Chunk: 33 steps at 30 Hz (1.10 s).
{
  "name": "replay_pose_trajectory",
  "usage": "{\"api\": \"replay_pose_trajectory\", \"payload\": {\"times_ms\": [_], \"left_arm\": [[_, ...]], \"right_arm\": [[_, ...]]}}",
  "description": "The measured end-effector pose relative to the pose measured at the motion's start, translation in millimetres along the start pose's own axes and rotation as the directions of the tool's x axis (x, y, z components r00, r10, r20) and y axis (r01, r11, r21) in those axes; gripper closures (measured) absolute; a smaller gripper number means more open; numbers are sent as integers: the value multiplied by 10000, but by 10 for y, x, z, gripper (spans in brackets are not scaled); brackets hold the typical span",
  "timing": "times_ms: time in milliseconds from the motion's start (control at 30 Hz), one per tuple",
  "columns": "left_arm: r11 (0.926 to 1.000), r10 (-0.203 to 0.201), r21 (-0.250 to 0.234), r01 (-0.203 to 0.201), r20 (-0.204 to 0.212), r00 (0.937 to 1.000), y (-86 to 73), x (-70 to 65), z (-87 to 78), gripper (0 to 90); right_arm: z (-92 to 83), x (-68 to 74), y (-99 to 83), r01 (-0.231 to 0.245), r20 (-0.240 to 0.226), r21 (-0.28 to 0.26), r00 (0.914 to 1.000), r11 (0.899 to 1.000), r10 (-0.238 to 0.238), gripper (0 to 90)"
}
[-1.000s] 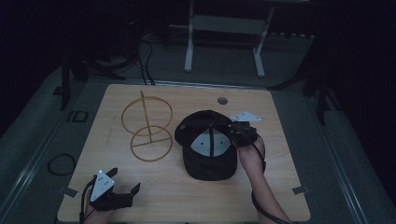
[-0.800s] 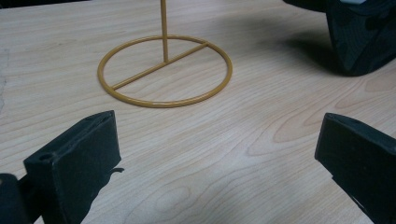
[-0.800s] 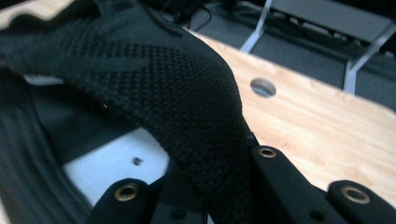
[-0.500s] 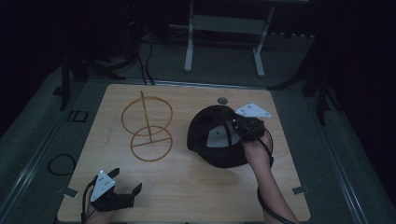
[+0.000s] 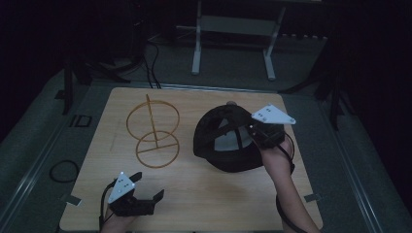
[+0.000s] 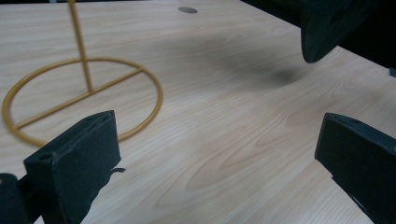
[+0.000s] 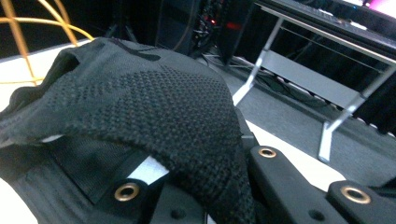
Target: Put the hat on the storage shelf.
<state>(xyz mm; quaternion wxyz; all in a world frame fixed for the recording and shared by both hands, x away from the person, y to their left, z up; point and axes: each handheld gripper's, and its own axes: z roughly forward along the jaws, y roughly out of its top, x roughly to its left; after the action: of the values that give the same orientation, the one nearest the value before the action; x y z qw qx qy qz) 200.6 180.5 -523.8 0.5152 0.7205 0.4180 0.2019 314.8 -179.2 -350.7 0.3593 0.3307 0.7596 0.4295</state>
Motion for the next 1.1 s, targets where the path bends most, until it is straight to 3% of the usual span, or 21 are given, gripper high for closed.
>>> {"api": "replay_pose_trajectory", "payload": {"times_ms": [233, 533, 633, 900, 1033, 1100], "left_arm": [[9994, 79, -344, -60, 538, 9985, 271, -176, 108, 4], [9976, 522, -502, -474, 1003, 9936, 590, -381, 247, 4], [9955, 838, -548, -778, 1172, 9896, 739, -475, 341, 4], [9960, 816, -434, -779, 915, 9925, 877, -469, 525, 45], [9951, 940, -420, -894, 1246, 9877, 887, -454, 589, 154], [9949, 972, -381, -932, 1220, 9878, 888, -453, 622, 198]], "right_arm": [[-130, 114, -25, 179, -211, -301, 9996, 9994, -186, 887], [-188, 244, -87, 324, -597, -436, 9976, 9985, -350, 887], [-192, 292, -83, 326, -752, -460, 9965, 9984, -360, 887], [-205, 370, -61, 428, -1211, -627, 9914, 9971, -502, 887], [-225, 408, -57, 444, -1544, -734, 9865, 9963, -554, 887], [-236, 424, -56, 508, -1647, -766, 9843, 9958, -629, 887]]}}
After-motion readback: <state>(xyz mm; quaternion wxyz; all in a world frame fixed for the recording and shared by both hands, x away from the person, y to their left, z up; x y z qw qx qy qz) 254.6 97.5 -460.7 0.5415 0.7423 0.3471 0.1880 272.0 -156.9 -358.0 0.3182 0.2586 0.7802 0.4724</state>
